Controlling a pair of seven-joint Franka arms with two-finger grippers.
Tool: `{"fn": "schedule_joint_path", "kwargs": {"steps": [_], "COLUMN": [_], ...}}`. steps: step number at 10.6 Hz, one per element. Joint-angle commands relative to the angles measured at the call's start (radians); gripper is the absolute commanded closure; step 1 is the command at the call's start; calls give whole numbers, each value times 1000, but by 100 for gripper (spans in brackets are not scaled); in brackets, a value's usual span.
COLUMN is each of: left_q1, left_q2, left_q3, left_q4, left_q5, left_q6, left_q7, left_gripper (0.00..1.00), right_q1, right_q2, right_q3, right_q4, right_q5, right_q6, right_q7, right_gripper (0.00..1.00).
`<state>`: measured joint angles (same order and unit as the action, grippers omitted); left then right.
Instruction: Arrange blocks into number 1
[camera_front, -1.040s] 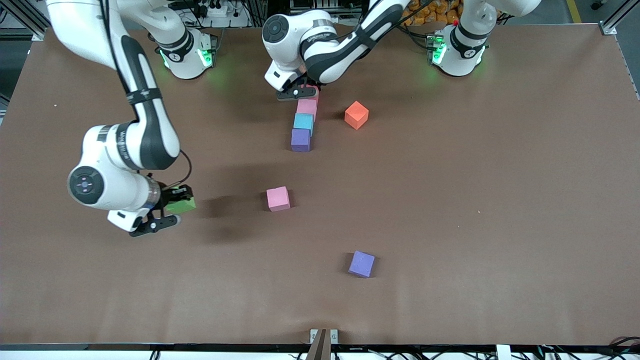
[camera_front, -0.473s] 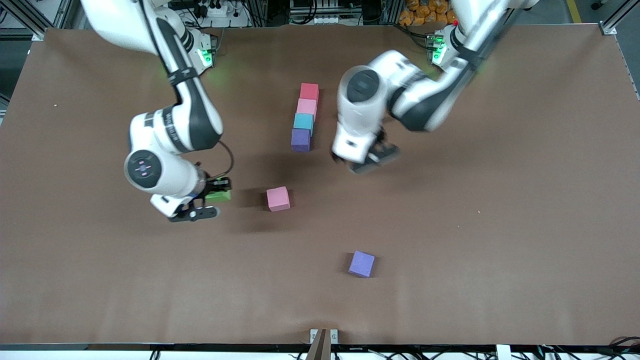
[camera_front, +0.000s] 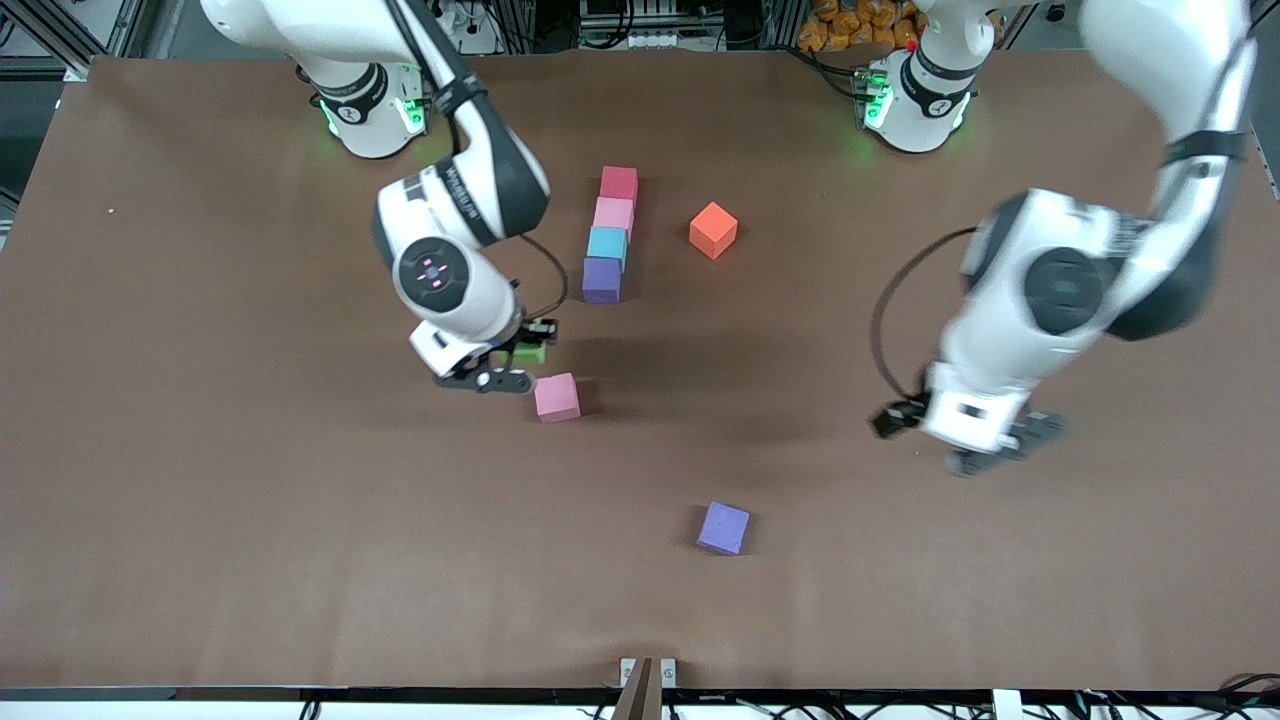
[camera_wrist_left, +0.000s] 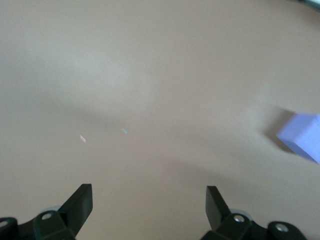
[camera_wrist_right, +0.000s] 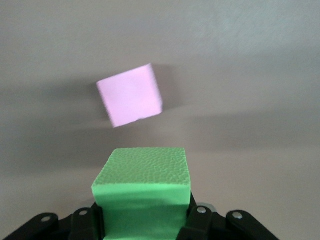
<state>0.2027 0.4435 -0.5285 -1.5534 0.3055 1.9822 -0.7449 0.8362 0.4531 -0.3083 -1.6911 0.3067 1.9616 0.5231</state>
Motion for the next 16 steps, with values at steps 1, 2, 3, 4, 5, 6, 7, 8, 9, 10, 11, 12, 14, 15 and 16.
{"fn": "schedule_joint_path", "kwargs": {"steps": [1, 2, 3, 4, 5, 6, 7, 8, 9, 10, 11, 12, 14, 15, 16], "left_q1": [93, 125, 157, 165, 164, 132, 45, -38, -98, -152, -207, -244, -250, -244, -243], "left_q2": [-26, -69, -100, -121, -152, -185, -224, -271, -308, -346, -389, -432, -497, -494, -486], "left_q3": [-22, -22, -27, -25, -18, 26, 139, 262, 338, 401, 476, 516, 515, 510, 510], "left_q4": [18, 16, 13, 13, 6, 7, 13, 10, 10, 10, 10, 7, -17, -11, -10], "left_q5": [21, 18, 0, -37, -60, -77, -142, -213, -239, -244, -278, -298, -289, -287, -281], "left_q6": [-48, -84, -135, -188, -209, -229, -249, -259, -285, -324, -379, -422, -489, -487, -465], "left_q7": [120, 140, 209, 267, 292, 315, 370, 427, 467, 486, 515, 530, 567, 600, 605], "left_gripper": [0, 0, 0, 0, 0, 0, 0, 0, 0, 0, 0, 0, 0, 0, 0], "right_q1": [56, 79, 89, 115, 139, 164, 175, 187, 195, 198, 198, 198, 198, 202, 208], "right_q2": [6, 22, 42, 64, 81, 84, 84, 85, 96, 105, 113, 122, 136, 142, 147], "right_q3": [-5, -5, -3, -2, -2, 0, 0, 0, 1, 2, 6, 17, 26, 26, 26], "right_q4": [-13, -12, -12, -15, -28, -62, -93, -110, -114, -114, -114, -114, -114, -114, -114], "right_q5": [40, 40, 42, 40, 40, 40, 40, 40, 42, 42, 42, 43, 46, 48, 48], "right_q6": [51, 66, 82, 85, 106, 155, 193, 219, 241, 252, 267, 285, 309, 312, 312], "right_q7": [105, 126, 126, 124, 124, 121, 111, 110, 110, 110, 112, 112, 114, 115, 115], "right_gripper": [100, 100, 100, 100, 100, 100, 100, 100, 100, 100, 100, 100, 100, 100, 100]}}
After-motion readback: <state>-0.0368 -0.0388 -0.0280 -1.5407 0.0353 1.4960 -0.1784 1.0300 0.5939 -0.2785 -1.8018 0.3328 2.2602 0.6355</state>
